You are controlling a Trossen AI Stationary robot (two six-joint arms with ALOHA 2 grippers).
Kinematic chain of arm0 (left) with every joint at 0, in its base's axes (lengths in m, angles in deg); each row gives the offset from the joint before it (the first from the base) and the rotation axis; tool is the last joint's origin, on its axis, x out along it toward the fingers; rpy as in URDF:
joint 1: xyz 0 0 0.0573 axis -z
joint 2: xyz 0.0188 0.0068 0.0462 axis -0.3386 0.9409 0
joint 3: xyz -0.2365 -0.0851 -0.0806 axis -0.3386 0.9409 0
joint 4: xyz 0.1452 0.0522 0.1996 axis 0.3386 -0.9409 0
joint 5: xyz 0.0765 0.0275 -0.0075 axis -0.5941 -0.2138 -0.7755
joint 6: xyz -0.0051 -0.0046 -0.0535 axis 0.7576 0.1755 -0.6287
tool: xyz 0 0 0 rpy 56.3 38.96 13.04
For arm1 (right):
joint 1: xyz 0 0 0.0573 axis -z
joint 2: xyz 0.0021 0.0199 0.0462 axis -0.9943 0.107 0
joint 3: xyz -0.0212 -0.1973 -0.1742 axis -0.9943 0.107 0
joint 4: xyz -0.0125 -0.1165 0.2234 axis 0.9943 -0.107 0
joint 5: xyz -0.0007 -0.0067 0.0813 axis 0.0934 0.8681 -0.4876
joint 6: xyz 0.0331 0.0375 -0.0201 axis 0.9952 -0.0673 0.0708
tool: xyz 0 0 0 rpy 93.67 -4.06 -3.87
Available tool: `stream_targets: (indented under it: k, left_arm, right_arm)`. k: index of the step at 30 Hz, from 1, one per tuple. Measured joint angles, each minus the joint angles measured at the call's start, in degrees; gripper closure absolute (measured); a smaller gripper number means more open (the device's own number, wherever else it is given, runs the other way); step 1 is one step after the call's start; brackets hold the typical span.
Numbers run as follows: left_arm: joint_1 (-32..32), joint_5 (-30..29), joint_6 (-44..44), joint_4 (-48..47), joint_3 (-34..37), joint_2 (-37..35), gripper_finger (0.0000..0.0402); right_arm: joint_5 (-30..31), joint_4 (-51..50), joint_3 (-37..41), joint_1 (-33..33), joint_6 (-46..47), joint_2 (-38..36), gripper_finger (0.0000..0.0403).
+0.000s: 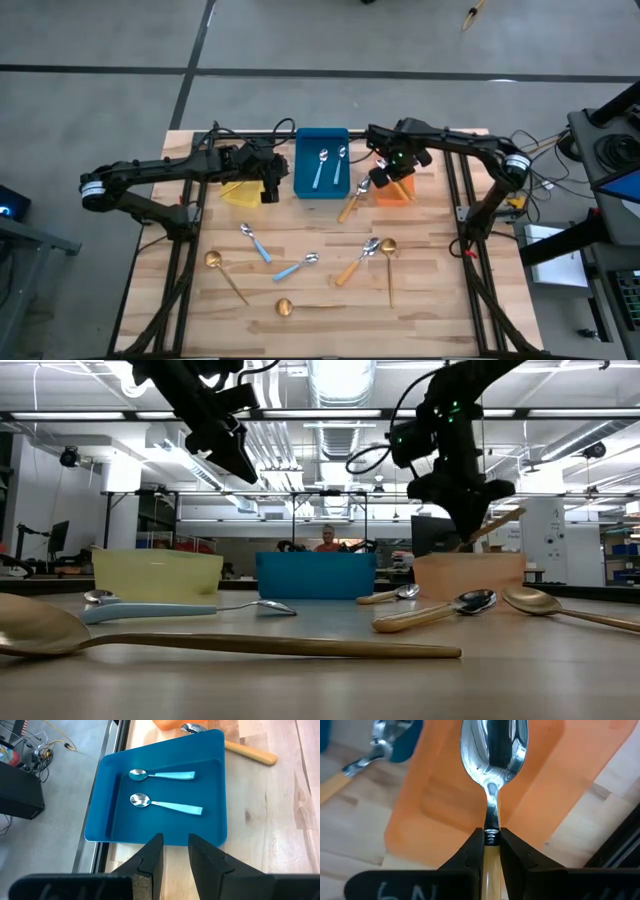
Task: Sort silverware by color (type)
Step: Put the yellow spoon into the orange bin
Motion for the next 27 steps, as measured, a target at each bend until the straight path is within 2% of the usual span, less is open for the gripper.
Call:
stream_targets:
  k: [11,27]
  left_arm:
    - [0.0,0.0,0.0,0.0,0.0,0.0,0.0329]
    - [0.0,0.0,0.0,0.0,0.0,0.0,0.0329]
  right_arm:
    - [0.0,0.9,0.0,1.5,-1.9,4.6,0.0374]
    - [0.6,5.4,0.0,1.6,-3.4,6.1,0.0374]
